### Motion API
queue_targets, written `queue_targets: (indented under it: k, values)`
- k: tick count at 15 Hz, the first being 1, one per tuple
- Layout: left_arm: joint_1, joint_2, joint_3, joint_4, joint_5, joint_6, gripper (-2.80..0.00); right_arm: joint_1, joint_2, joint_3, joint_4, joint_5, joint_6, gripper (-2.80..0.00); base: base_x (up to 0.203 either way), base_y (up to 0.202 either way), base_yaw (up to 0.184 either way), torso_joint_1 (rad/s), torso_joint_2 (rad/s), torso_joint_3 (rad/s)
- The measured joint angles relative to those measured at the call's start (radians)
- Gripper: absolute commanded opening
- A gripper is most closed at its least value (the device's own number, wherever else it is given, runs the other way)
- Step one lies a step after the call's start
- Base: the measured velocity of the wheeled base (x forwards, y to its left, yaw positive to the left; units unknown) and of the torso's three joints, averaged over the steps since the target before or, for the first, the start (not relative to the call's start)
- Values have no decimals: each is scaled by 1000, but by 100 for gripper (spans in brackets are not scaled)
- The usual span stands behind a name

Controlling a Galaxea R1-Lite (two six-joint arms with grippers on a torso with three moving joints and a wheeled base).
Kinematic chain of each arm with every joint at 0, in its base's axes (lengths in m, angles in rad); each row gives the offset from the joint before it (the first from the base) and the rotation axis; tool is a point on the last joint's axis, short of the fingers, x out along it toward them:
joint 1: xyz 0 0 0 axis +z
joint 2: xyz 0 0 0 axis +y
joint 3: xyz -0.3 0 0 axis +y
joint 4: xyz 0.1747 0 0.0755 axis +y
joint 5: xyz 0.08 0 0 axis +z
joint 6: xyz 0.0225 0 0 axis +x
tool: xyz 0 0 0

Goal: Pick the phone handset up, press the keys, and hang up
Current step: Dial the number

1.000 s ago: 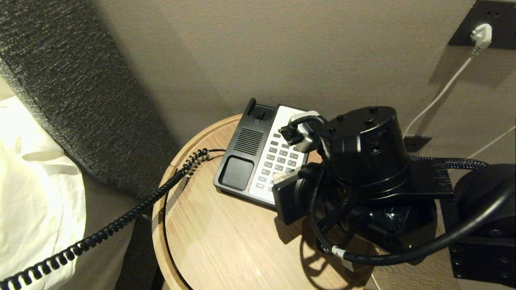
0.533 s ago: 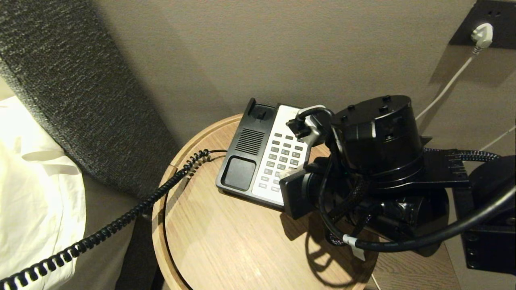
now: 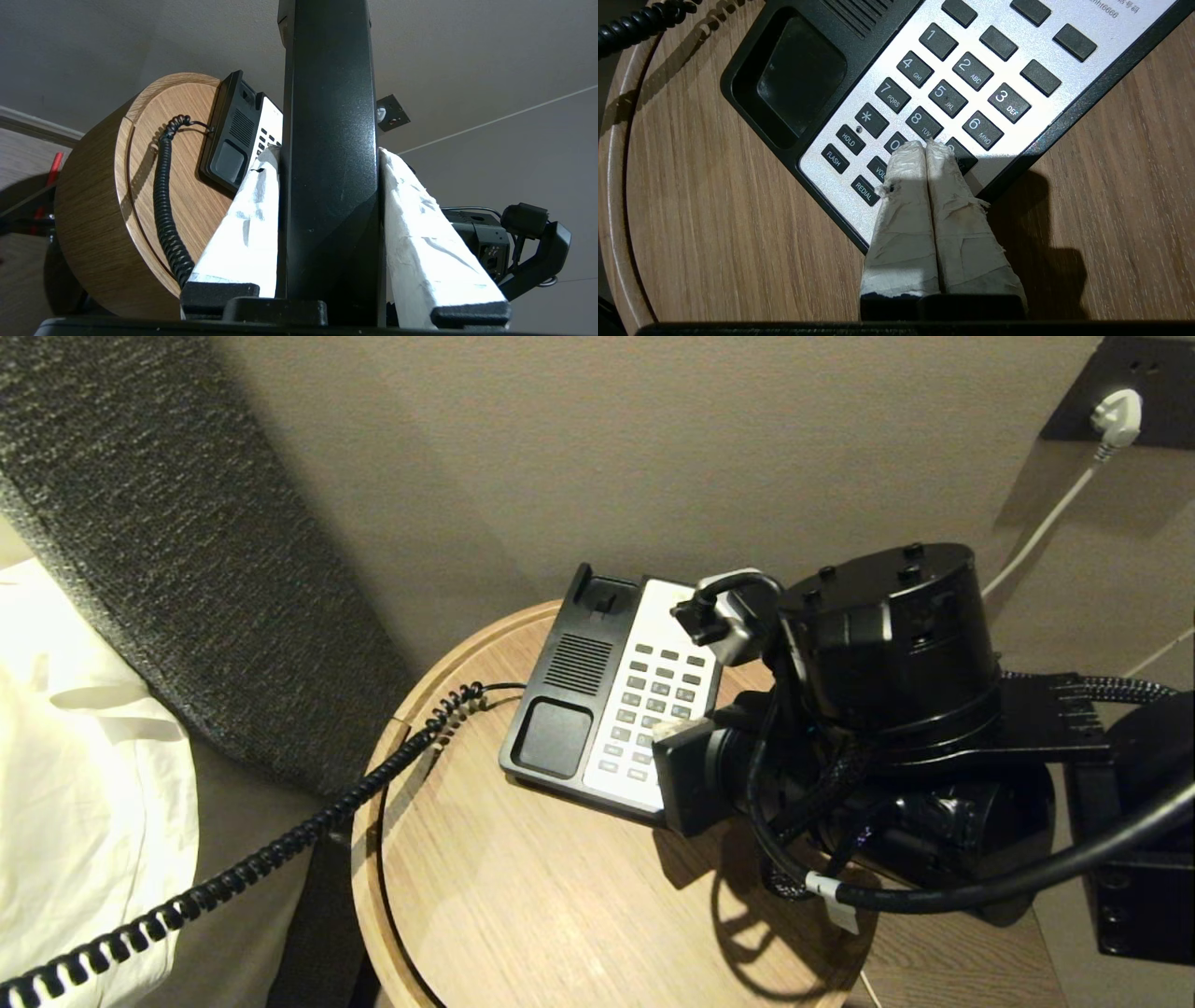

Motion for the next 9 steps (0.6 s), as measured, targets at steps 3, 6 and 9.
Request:
queue_targets:
  k: [3,6,9]
  values:
    - [0,0,-4,1,0,1,-280,0,-15,6,10,0,0,-280,0,0,0,0,0,0]
    - [0,0,-5,1,0,2,-280,0,-31,12,53,-1,1,-280,0,0,0,0,0,0]
    - [0,0,-6,3,0,2,-280,0,-33,11,53,-1,1,-280,0,0,0,0,0,0]
